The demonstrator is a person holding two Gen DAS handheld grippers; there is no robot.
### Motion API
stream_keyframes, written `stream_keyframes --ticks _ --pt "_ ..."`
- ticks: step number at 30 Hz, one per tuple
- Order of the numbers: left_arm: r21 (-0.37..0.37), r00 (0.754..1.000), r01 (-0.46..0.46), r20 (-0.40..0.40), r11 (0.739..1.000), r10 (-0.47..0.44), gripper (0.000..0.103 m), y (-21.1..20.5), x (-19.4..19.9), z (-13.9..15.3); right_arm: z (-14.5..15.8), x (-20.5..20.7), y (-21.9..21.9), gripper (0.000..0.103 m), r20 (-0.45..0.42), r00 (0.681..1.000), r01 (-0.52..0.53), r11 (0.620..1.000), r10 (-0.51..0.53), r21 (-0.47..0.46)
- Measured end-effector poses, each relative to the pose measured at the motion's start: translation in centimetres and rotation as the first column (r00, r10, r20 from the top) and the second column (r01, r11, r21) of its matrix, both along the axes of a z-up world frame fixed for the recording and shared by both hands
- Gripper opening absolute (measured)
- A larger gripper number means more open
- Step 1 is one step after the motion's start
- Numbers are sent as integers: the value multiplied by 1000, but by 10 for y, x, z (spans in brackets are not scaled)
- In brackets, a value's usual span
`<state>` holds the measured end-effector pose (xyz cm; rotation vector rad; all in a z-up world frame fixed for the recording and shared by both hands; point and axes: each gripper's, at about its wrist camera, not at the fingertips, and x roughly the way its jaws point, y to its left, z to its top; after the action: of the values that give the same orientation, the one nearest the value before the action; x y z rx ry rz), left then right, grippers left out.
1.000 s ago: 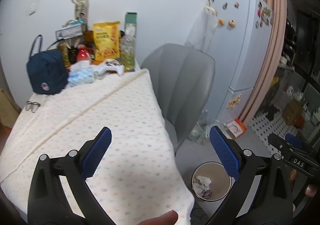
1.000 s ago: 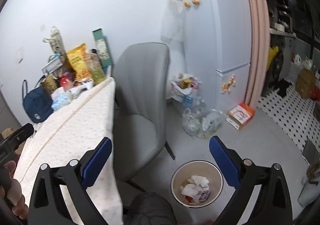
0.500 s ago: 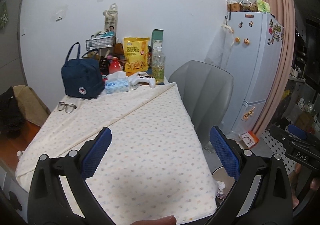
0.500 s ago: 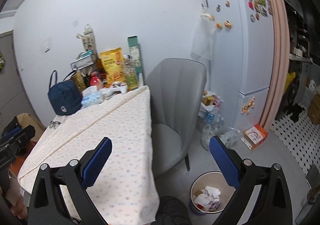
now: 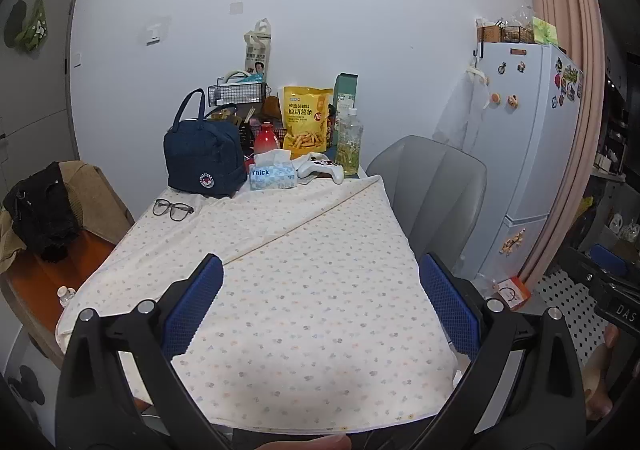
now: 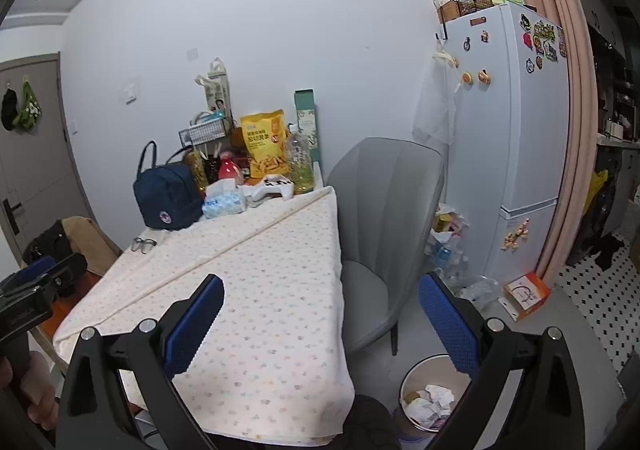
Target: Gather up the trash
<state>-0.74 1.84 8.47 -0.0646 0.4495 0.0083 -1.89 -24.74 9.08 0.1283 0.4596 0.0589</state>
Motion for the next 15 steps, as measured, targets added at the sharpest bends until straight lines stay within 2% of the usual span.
stream_keyframes --ticks 15 --pt "-5 1000 2 1 1000 -2 98 -1 -3 -7 -10 2 4 96 -18 999 -30 1000 30 1"
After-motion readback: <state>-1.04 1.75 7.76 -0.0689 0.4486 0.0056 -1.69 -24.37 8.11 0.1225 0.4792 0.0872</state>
